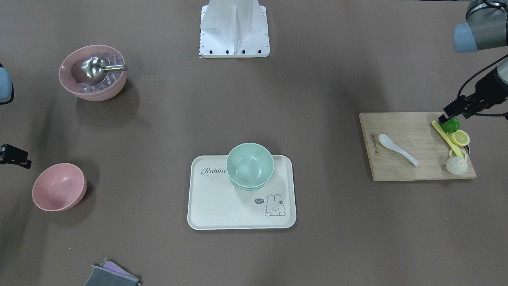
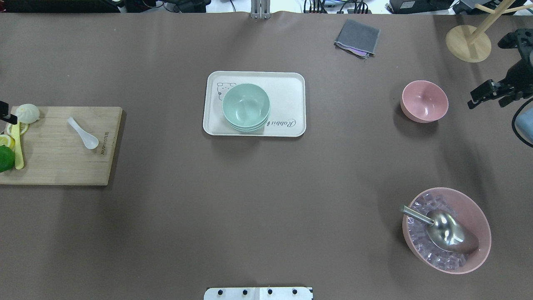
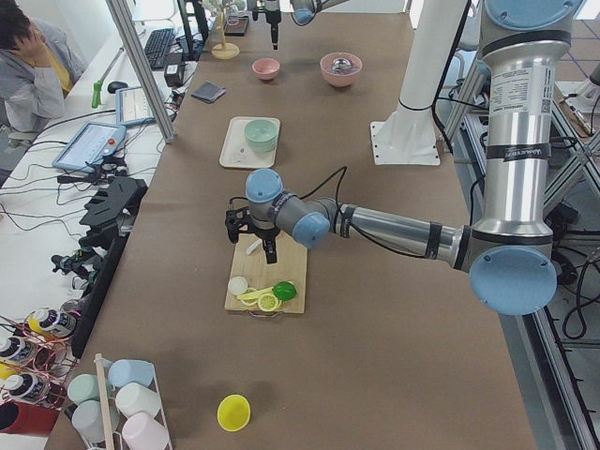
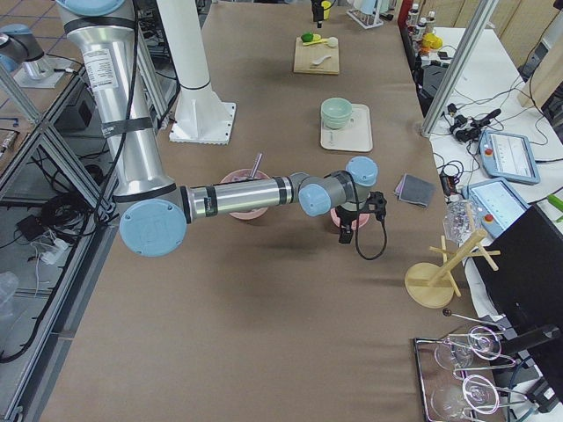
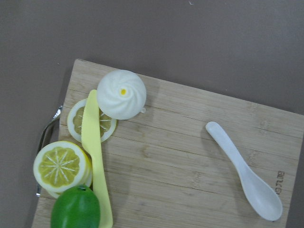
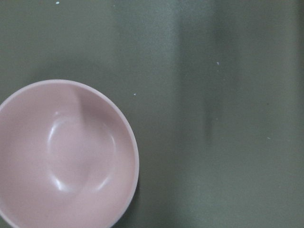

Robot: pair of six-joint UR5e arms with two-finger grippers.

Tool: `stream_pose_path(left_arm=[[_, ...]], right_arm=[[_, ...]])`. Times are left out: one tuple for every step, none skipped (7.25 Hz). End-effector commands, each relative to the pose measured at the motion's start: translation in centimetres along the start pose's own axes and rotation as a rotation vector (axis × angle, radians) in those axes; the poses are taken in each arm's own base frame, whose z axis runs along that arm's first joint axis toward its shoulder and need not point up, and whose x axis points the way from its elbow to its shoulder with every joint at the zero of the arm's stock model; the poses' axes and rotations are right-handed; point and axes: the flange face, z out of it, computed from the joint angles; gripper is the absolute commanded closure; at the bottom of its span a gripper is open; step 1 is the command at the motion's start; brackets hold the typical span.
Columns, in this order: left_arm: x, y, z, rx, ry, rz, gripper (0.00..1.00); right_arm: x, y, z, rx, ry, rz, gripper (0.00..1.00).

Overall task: Stack pink bowl on green and place spoon
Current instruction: 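Lower the right gripper onto the pink bowl while the left reaches for the spoon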

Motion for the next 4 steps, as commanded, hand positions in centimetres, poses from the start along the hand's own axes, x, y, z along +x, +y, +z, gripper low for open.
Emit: stream_pose_path(left_arm=[[0.8,-0.1,0.1,0.002,0.004,-0.005,0.02],[1.0,-0.1,0.0,0.004,0.006,-0.005,0.02],[1.1,-0.1,0.0,0.005,0.008,-0.013,0.02],[1.1,-0.1,0.0,0.005,0.008,-0.016,0.02]], right_arm=[[-2.1,-1.6,2.9,0.009,0.023,0.046,0.17],[-3.0,-1.7,3.9,0.0,0.03,0.059,0.22],[-3.6,-2.7,4.0,0.001,0.032,0.07,0.25],[-3.5,-2.8,4.4,-0.005,0.036,0.083,0.52]])
